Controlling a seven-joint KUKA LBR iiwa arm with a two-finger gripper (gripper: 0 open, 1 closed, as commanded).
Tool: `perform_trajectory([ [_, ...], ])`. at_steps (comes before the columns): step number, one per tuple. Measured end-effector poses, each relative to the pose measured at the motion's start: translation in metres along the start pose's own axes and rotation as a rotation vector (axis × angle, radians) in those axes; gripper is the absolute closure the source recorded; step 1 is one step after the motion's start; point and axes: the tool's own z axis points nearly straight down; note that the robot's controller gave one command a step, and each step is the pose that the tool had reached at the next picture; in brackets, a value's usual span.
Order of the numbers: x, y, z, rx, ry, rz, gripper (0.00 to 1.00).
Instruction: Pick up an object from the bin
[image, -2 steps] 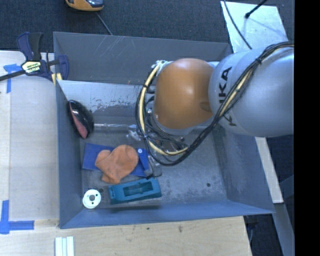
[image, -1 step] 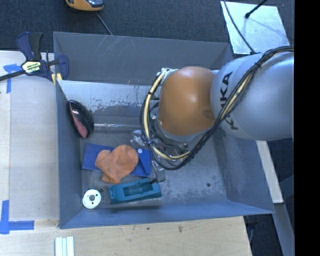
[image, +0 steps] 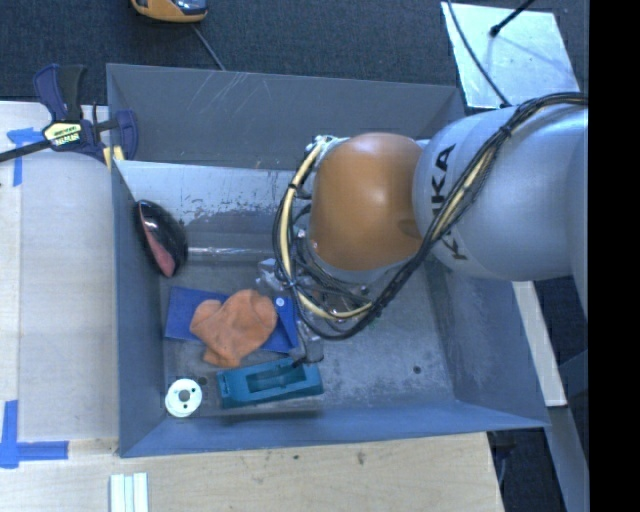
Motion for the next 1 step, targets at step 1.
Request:
perform_trajectory([
  [1, -0.0016, -0.0063, 0.0551, -0.001, 0.001, -0.411, 0.0],
])
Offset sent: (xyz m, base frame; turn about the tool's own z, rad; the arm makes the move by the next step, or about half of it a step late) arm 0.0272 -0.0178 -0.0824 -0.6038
